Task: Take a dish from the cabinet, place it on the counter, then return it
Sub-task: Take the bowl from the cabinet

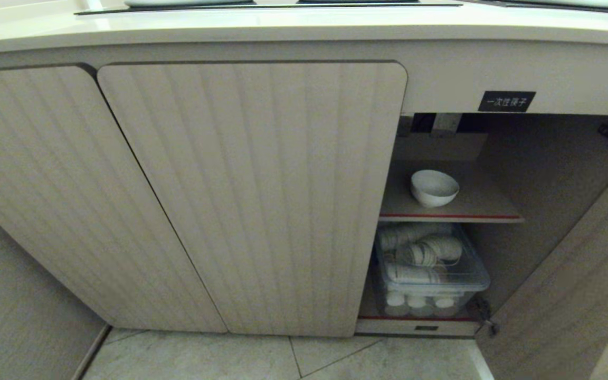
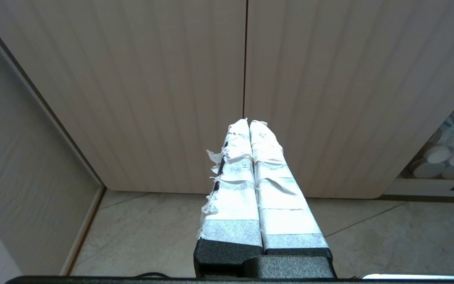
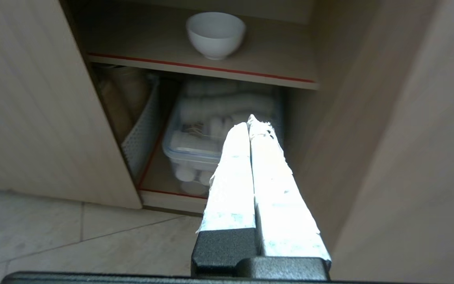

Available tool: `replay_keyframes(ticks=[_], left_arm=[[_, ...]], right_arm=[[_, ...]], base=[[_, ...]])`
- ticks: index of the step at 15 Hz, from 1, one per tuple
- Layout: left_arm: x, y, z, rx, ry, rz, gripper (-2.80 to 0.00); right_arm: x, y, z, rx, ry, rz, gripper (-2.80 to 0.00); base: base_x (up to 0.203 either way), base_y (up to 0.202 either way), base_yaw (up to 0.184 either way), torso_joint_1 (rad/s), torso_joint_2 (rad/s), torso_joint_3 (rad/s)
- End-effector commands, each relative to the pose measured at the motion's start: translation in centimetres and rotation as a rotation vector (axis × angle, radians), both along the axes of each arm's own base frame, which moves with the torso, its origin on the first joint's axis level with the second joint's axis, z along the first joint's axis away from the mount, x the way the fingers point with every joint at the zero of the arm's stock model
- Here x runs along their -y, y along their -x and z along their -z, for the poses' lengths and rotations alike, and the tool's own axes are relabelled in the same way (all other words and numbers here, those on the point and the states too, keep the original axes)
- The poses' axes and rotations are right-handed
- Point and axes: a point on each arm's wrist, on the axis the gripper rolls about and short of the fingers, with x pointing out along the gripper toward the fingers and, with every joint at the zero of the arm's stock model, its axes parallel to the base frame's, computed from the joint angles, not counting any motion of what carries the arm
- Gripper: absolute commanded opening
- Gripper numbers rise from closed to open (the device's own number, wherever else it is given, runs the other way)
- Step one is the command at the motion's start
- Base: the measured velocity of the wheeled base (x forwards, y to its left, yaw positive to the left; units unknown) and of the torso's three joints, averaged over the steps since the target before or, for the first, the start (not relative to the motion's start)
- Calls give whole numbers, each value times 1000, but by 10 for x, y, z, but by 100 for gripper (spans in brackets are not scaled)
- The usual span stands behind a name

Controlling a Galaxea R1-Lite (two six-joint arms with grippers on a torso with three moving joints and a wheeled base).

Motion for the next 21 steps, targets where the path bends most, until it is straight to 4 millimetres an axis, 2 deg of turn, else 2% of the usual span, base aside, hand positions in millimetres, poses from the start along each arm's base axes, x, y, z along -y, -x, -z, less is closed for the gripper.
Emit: replay_keyframes(ticks=[1, 6, 9, 13, 16, 21], left_arm=[[0, 0, 0, 1, 0, 0, -280], [0, 0, 0, 0, 0, 0, -280], [0, 0, 0, 1, 0, 0, -280], [0, 0, 0, 0, 0, 0, -280], [0, 0, 0, 1, 0, 0, -280], [0, 0, 0, 0, 0, 0, -280]], right_arm=[[-2, -23, -1, -107, -1, -33, -280], [-8, -52, -9, -209, -25, -180, -280], [-11, -77, -17, -272, -34, -216, -280], [-15, -112, -8, -386, -35, -224, -280], [-19, -127, 0, -442, -49, -234, -280], [-22, -167, 9, -453, -65, -211, -280]], base=[[0, 0, 0, 0, 0, 0], [0, 0, 0, 0, 0, 0], [0, 0, 0, 0, 0, 0], [0, 0, 0, 0, 0, 0], [0, 0, 0, 0, 0, 0], [0, 0, 0, 0, 0, 0]])
